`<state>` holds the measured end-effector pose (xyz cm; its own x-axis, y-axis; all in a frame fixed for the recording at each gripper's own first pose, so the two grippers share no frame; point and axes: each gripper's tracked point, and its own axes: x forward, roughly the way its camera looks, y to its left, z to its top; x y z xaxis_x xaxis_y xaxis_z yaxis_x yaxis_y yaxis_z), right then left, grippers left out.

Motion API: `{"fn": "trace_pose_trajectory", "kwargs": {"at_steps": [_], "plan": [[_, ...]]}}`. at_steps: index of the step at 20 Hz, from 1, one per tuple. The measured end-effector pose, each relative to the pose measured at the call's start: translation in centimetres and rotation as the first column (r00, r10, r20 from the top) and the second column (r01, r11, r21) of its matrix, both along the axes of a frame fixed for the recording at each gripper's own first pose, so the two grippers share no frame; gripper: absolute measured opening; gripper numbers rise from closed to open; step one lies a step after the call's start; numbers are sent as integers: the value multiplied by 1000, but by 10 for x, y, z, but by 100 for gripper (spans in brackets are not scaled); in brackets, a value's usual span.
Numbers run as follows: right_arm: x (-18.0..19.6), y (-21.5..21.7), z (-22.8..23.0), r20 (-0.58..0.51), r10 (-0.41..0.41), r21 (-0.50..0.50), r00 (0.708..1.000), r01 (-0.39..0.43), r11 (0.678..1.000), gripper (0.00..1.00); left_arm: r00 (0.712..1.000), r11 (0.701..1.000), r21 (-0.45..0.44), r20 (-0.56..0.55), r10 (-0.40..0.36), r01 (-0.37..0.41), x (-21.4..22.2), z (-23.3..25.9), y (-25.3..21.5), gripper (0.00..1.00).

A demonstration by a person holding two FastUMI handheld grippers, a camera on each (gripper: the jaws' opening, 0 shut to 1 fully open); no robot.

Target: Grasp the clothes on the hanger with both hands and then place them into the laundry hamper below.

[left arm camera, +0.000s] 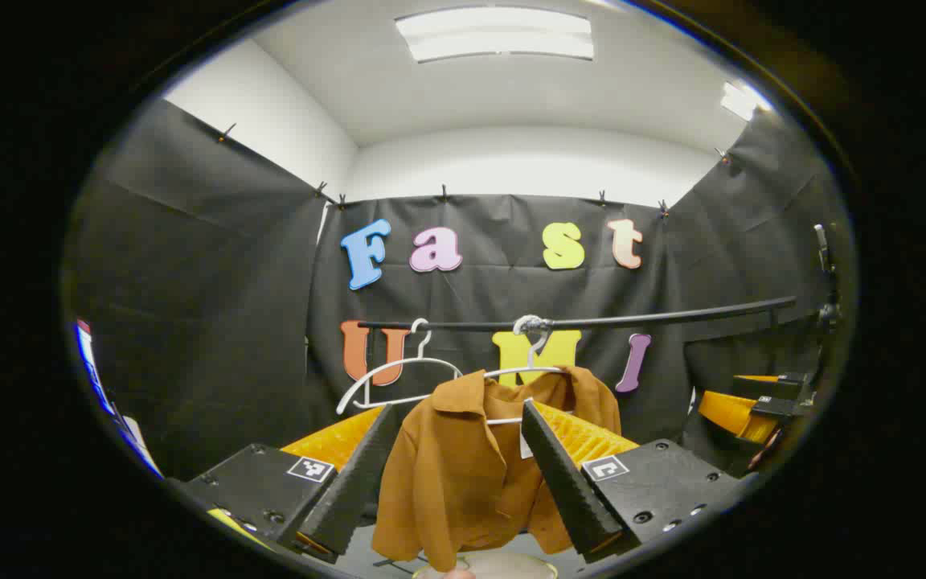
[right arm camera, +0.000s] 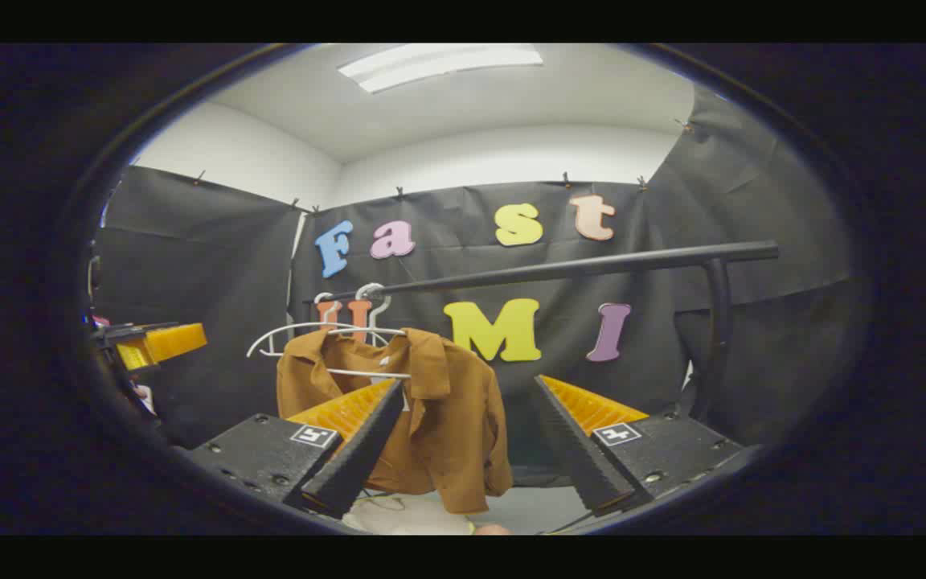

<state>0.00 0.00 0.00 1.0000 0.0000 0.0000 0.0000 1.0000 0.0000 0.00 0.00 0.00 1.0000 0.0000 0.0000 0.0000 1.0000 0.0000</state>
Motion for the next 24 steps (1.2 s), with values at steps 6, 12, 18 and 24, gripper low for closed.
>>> {"fn": "trace_pose_trajectory", "kwargs": {"at_steps": [6, 12, 18, 24], "plan": [[7, -8, 6, 9, 28, 4, 1000, -28, 1000, 100, 999, 999, 18, 24, 40, -40, -4, 9, -1, 100], [11, 4, 10, 20, 97, 1, 995, -97, 995, 99, 996, 996, 7, 25, 87, -87, -15, 12, 0, 100], [17, 3, -7, -20, 131, 12, 991, -131, 991, 100, 996, 996, -10, -11, 91, -91, -21, -2, -21, 100], [18, 4, -25, -61, 161, 23, 985, -160, 987, 99, 995, 996, -51, -72, 68, -72, -19, -29, -49, 100]]}}
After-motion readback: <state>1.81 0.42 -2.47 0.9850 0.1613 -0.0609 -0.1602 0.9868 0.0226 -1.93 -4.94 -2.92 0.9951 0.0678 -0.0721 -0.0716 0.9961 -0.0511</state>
